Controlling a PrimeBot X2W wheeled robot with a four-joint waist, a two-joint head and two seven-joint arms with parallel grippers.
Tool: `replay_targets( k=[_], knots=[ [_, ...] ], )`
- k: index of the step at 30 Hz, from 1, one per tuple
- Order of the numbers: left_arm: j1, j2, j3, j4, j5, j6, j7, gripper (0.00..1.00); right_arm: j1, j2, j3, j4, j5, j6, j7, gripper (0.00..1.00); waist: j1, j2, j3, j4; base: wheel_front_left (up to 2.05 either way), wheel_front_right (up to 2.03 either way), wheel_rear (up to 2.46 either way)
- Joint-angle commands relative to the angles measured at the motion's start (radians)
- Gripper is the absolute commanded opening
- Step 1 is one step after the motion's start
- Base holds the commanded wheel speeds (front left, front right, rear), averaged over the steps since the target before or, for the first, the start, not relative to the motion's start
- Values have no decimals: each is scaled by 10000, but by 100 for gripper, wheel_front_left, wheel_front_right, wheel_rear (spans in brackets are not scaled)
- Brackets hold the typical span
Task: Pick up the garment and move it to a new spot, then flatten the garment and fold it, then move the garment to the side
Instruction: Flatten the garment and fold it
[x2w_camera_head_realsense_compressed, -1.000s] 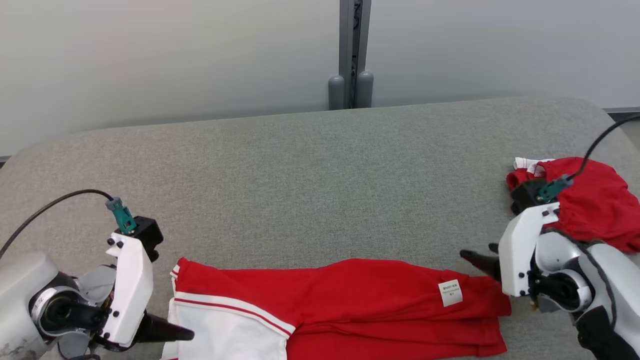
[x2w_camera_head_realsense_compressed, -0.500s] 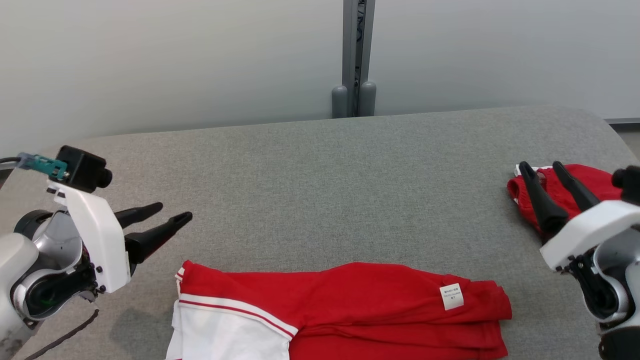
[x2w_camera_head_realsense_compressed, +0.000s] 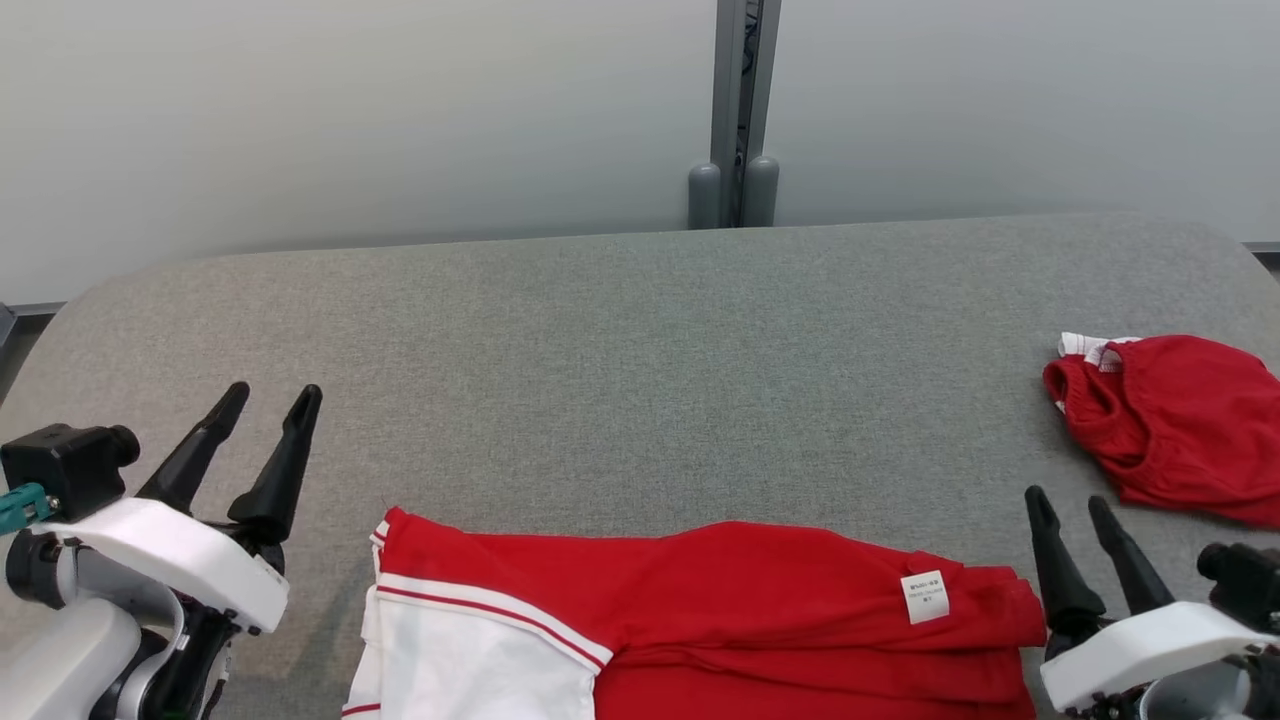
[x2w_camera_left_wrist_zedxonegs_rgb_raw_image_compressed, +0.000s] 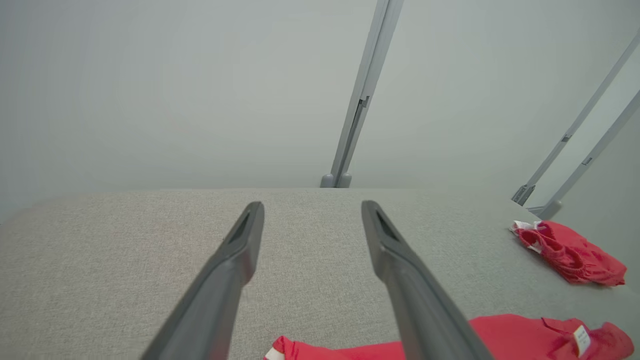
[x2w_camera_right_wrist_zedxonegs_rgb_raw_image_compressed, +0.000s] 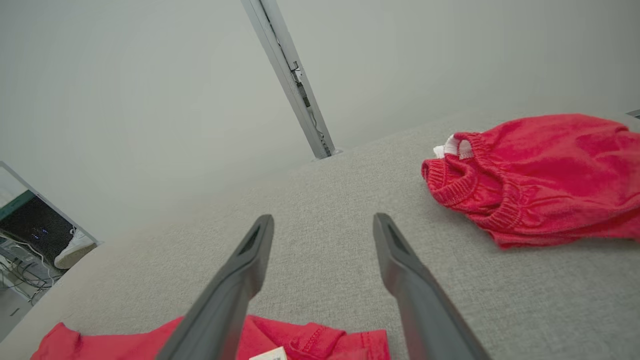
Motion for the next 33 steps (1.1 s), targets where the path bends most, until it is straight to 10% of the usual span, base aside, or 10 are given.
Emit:
replay_targets(
  k=[1, 11, 27, 31, 33],
  knots=[
    [394, -167, 522, -65, 535, 167, -63, 100, 183, 55, 53, 87, 63, 1, -86, 100, 0, 0, 30, 39, 0, 0, 0],
    [3214, -2527, 3604, -339, 3308, -175, -66, 100, 236, 290, 163, 1930, -198, 1, 493, 100, 0, 0, 184, 155, 0, 0, 0],
    [3816, -4530, 4677, 646, 5563, -1389, -68, 100, -481, 703, 533, 3841, 474, 3, 1510, 100, 0, 0, 149, 441, 0, 0, 0],
    [3773, -4762, 4834, 873, 5805, -1674, -68, 100, -601, 727, 966, 3884, 837, 3, 1461, 0, 0, 0, 118, 483, 0, 0, 0],
    [3783, -4873, 4963, 930, 5932, -1751, -69, 100, -687, 712, 1049, 3858, 901, 3, 1254, 0, 0, 0, 98, 496, 0, 0, 0]
  ],
)
